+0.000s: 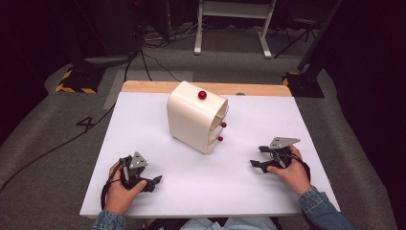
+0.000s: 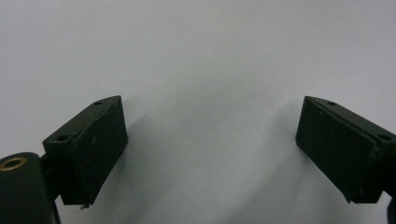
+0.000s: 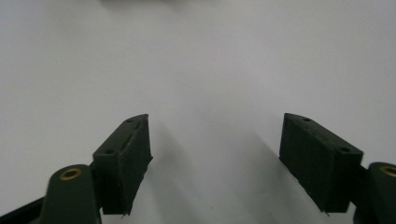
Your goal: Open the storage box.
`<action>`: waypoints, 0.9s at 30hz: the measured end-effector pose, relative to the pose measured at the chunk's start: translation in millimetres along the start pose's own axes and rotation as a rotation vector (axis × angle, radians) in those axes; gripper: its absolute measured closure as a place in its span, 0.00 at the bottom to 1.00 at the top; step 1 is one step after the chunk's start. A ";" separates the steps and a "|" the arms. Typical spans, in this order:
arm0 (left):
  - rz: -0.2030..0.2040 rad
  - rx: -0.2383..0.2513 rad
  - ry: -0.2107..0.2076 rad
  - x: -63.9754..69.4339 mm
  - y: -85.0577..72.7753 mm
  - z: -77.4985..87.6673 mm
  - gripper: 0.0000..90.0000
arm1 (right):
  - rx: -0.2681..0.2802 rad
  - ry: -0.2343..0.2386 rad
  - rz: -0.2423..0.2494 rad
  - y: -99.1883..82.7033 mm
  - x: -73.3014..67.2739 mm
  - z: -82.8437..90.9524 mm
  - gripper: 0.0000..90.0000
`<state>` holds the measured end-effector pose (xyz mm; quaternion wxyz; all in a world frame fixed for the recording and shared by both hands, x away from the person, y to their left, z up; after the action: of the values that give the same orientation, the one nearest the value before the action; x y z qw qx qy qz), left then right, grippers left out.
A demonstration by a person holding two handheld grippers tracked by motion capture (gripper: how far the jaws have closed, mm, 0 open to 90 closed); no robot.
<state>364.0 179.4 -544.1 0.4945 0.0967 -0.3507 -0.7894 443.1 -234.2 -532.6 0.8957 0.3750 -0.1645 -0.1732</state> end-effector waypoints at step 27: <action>-0.012 0.005 0.005 -0.8 0.2 0.2 0.10 | 0.304 0.040 0.056 83.0 -10.9 22.7 0.58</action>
<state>364.4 180.1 -544.0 0.4903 0.1018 -0.3507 -0.7914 439.3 -188.7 -458.8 0.8361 0.5051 -0.1815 -0.1139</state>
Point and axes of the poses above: each handheld gripper's, and its own axes: z roughly backward along the jaws, y roughly out of its top, x roughly to its right, the point moved 8 cm from there along -z, roughly forward along the jaws, and after that the axes turned 14 degrees about z, right-handed, at the moved point
